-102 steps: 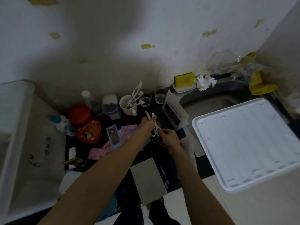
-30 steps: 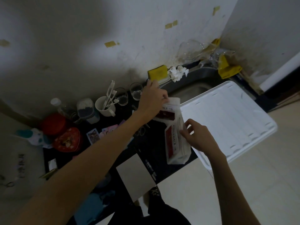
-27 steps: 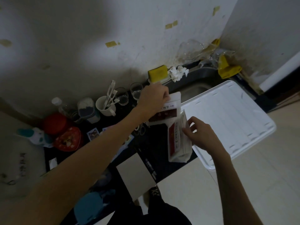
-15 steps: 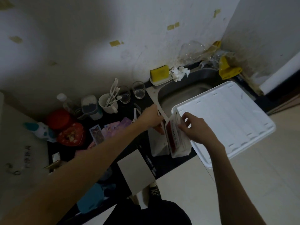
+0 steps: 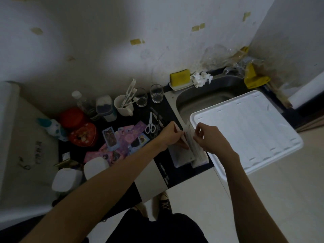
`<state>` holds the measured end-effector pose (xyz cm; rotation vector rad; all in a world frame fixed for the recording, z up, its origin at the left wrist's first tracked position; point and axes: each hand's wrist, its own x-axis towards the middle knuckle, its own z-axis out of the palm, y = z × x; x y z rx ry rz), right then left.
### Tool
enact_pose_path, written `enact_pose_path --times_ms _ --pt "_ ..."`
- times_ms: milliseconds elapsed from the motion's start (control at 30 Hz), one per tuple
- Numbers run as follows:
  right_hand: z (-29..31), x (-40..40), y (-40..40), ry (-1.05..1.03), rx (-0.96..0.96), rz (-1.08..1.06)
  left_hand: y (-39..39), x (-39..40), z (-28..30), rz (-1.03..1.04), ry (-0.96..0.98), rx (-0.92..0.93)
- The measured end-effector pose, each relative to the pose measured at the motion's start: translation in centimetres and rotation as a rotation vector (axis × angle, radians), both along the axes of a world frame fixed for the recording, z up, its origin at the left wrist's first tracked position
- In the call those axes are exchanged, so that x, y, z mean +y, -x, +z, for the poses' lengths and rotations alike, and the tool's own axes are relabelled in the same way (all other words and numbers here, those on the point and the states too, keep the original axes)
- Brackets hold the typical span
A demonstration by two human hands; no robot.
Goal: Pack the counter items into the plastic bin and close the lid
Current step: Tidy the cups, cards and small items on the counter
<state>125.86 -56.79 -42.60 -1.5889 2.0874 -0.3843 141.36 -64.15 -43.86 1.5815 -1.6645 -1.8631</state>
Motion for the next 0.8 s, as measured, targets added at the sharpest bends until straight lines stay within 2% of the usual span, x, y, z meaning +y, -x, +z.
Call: enact_pose_path --times_ms 167,333,467,567,667,733,800 --pt "-1.0 0.3 0.1 -0.062 -0.062 -0.042 -1.5 -0.3 -2.1 0.01 -0.053 -0.052" --pt "-1.3 0.7 -0.1 -0.084 -0.141 -0.137 -1.6 0.6 0.8 -0.051 -0.062 -0.031" --pt "-0.4 0.2 -0.5 -0.056 -0.128 -0.161 -3.4 -0.8 1.8 -0.106 -0.038 -0.097" --pt "1.1 -0.5 -1.1 0.075 -0.063 -0.127 -6.7 -3.0 3.9 -0.166 0.056 -0.118" --pt "3.0 -1.9 -3.8 0.274 -0.106 -0.061 -11.8 -5.4 5.6 -0.153 0.205 -0.167" --pt "3.9 -3.5 -6.9 0.324 -0.194 0.027 -15.5 -6.8 6.5 -0.212 0.325 -0.28" --pt "3.7 -5.2 -10.4 0.253 -0.274 0.157 -19.0 -7.7 6.7 -0.299 0.417 -0.444"
